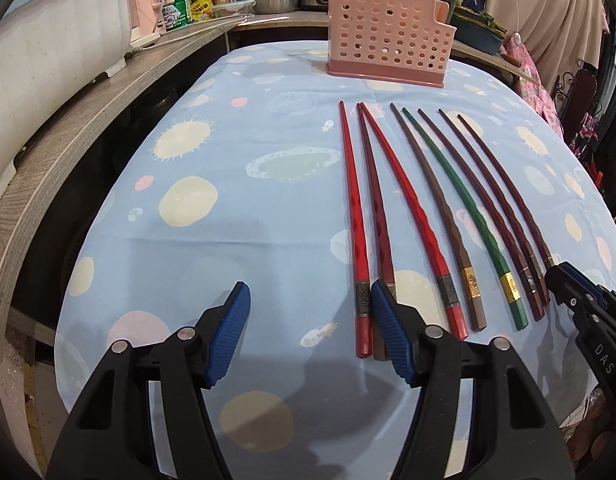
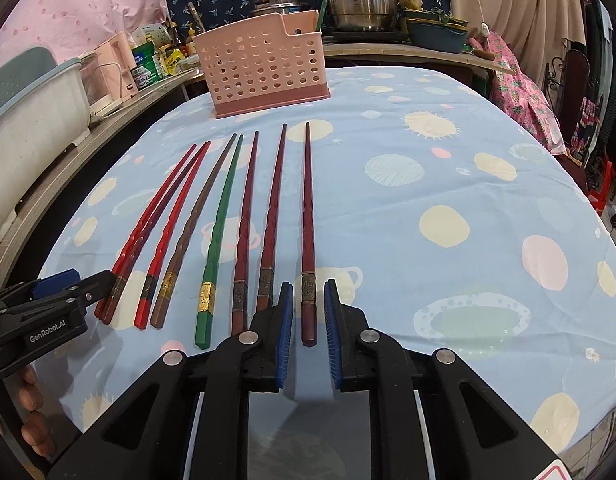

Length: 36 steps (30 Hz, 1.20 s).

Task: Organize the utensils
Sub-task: 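Grasp a red chopstick with the left tool while the right tool grasps a dark red one, then lift both chopsticks and lower them into the pink basket with both tools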

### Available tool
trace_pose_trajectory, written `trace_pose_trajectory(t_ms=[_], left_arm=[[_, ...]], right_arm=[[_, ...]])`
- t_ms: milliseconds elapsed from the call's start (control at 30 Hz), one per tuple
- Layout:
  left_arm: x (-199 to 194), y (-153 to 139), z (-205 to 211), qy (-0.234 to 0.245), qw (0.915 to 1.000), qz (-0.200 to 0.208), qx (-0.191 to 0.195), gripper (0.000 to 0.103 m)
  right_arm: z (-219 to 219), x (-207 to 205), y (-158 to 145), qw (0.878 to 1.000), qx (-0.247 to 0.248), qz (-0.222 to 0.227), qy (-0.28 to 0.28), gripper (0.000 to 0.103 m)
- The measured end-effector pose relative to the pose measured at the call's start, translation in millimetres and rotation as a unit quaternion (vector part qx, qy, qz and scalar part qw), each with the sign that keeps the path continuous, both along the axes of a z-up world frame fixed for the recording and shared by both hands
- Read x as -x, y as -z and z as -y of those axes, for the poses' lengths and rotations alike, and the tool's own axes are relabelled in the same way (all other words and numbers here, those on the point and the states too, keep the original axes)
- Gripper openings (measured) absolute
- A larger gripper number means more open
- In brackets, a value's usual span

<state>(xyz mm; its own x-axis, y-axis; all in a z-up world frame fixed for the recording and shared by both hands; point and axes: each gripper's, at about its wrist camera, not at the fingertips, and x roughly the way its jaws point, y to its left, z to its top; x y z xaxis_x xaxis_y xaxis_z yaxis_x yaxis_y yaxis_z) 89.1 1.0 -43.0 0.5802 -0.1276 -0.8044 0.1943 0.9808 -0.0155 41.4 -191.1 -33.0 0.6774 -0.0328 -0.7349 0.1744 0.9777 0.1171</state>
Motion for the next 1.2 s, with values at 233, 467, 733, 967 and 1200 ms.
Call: trace_pose_trajectory(t_ms=[233,467,733,967,1200], left_arm=[[0.3,-0.7,-0.6,0.0,1.0,0.0,0.0,0.047],[-0.4,-2.4,-3.0,0.002,1.0,-0.005,0.003,0.017],[-3.7,-3.7,-8.6,-0.001,0.9999,-0.015,0.009,0.01],[-2.2,-9.2,-12.9,-0.002,0.9997,-0.015,0.018,0.008],[3.9,-35.2,-19.3,0.002,0.9994,0.004,0.034,0.008]], right_arm=[[0.0,0.3,0.2,1.0,0.0,0.001,0.0,0.015],[-0.2,0.4,0.1,1.0,0.0,0.0,0.0,0.015],[4.6,3.4,-1.7,1.0,-0.012,-0.001,0.004,0.007],[4.1,6.6,-7.3,1.0,-0.01,0.007,0.001,0.007],[5.4,12.7,-37.5,0.999,-0.014,0.043,0.0,0.007]])
